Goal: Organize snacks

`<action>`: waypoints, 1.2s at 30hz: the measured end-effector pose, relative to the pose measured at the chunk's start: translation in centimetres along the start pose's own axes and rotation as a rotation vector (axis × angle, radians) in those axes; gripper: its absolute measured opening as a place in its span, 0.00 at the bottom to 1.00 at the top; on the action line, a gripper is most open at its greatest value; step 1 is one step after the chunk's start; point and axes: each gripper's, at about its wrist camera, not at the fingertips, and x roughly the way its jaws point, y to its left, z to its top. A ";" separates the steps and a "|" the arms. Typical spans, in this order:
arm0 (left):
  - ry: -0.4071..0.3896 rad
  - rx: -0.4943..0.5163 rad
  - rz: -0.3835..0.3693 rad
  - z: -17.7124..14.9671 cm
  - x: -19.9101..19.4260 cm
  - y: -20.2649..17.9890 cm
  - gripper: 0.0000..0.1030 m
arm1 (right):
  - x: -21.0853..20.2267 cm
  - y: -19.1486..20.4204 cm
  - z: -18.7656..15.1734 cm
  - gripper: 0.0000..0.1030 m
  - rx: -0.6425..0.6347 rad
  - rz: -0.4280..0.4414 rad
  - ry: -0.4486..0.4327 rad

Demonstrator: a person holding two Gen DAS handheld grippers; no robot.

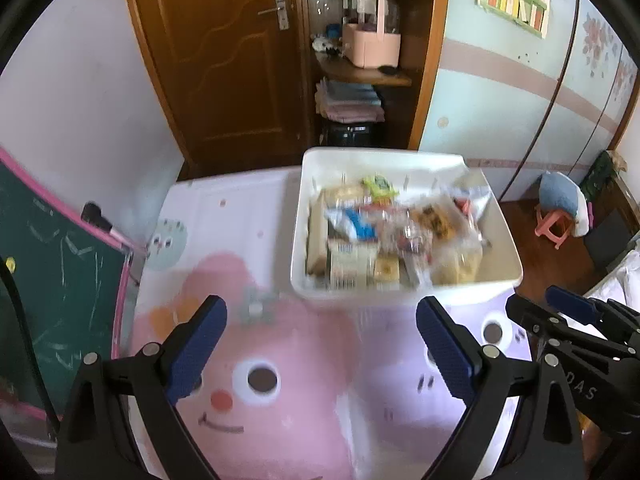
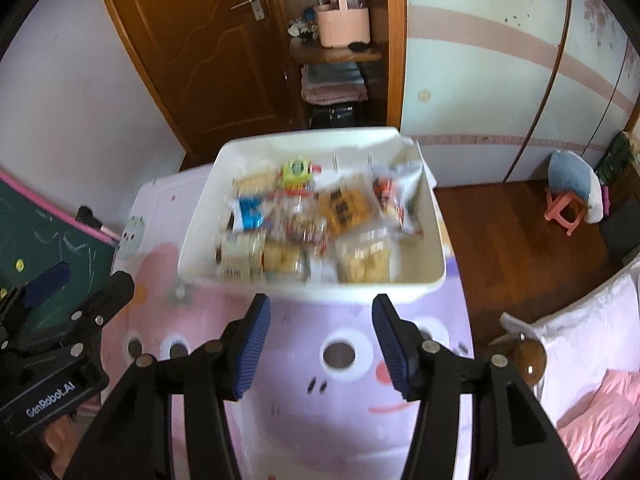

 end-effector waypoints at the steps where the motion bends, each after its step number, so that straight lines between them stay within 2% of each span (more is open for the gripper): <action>1: 0.007 0.000 0.001 -0.7 -0.3 0.0 0.93 | -0.3 0.0 -0.7 0.52 -0.002 0.000 0.005; 9: 0.066 0.037 0.031 -7.3 -4.0 -0.7 0.93 | -3.9 -0.1 -6.3 0.52 0.020 0.036 0.025; 15: 0.089 0.013 0.032 -10.5 -7.5 -0.8 0.94 | -6.5 0.3 -10.3 0.52 0.006 0.051 0.051; 22: 0.085 -0.049 0.019 -12.7 -10.6 -0.5 0.94 | -9.0 -0.1 -13.5 0.57 0.025 0.050 0.055; 36: 0.048 -0.054 0.053 -13.6 -12.5 -0.6 0.94 | -11.4 1.0 -14.5 0.58 -0.041 0.006 -0.013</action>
